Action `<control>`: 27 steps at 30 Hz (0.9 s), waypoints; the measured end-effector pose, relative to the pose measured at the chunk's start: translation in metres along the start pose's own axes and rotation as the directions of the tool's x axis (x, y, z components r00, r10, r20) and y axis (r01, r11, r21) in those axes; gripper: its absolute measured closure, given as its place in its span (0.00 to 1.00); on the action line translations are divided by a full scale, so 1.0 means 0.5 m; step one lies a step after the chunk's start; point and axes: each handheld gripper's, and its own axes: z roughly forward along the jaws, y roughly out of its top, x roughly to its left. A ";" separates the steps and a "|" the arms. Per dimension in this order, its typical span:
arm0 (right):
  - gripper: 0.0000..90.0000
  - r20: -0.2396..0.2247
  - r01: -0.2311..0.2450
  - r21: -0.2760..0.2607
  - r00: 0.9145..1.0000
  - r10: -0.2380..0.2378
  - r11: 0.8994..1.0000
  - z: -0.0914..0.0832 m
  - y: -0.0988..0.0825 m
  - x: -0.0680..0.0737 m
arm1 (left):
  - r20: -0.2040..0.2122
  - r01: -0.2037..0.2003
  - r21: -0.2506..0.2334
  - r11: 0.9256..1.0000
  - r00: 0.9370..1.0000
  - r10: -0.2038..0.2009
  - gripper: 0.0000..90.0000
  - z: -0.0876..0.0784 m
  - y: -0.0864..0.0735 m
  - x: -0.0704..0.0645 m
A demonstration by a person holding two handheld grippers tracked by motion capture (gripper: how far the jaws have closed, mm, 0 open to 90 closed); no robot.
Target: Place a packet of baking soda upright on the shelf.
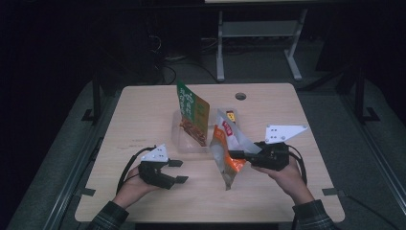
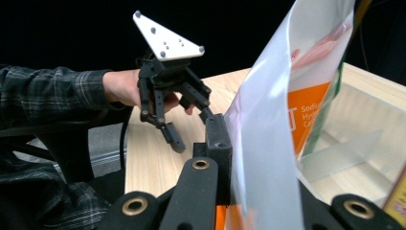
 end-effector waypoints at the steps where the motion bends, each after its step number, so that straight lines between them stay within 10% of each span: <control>1: 1.00 0.000 0.000 0.000 1.000 0.000 1.000 0.000 0.000 0.000 | 0.000 0.000 0.000 1.000 1.000 0.000 0.36 0.000 0.000 0.000; 27: 1.00 0.085 -0.001 0.046 0.996 -0.003 0.999 0.028 0.086 -0.124 | -0.026 0.021 0.015 1.000 0.999 -0.021 0.20 0.000 -0.024 0.024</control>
